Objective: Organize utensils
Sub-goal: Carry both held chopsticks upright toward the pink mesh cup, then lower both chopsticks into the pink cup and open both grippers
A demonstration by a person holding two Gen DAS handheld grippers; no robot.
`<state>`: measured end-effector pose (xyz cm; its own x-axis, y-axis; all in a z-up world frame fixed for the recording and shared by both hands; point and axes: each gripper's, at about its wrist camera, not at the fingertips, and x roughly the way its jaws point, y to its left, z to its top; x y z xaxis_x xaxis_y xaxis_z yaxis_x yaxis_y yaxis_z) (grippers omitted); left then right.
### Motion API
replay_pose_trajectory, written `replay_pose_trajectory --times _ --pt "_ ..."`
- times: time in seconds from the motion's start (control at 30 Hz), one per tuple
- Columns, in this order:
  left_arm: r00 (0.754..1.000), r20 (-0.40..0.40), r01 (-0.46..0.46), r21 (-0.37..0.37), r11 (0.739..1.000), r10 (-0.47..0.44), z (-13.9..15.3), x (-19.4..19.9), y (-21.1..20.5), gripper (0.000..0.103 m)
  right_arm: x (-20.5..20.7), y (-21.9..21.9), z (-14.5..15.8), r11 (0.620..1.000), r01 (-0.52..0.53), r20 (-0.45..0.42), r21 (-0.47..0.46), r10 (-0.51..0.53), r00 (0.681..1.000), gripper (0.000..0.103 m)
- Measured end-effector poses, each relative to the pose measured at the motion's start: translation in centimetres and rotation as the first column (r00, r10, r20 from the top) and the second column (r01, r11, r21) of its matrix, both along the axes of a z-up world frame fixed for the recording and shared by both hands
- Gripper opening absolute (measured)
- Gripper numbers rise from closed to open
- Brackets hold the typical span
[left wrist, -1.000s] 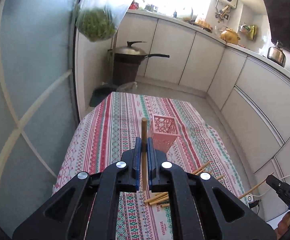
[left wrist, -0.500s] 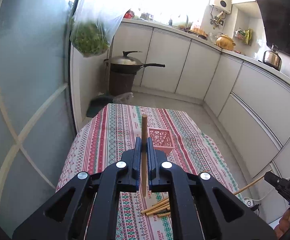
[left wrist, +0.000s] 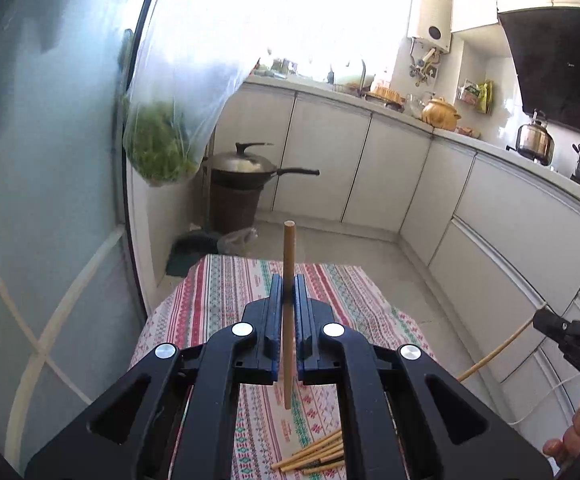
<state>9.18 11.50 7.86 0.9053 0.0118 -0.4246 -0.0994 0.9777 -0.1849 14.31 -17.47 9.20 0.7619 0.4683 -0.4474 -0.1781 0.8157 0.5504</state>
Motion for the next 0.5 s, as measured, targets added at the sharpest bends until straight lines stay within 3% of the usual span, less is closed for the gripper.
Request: replay_pose_trajectory --times 0.27,0.5 --pt "0.997 0.072 0.015 -0.023 1.000 -0.014 3.2 3.4 0.5 0.005 6.6 4.1 4.7 0.999 -0.015 0.085 -0.042 0.019 0.996 0.005" --pt "0.995 0.094 0.025 -0.047 0.999 -0.020 3.7 6.7 1.4 0.005 13.1 8.6 2.8 0.991 -0.049 0.043 -0.122 0.054 0.998 0.005"
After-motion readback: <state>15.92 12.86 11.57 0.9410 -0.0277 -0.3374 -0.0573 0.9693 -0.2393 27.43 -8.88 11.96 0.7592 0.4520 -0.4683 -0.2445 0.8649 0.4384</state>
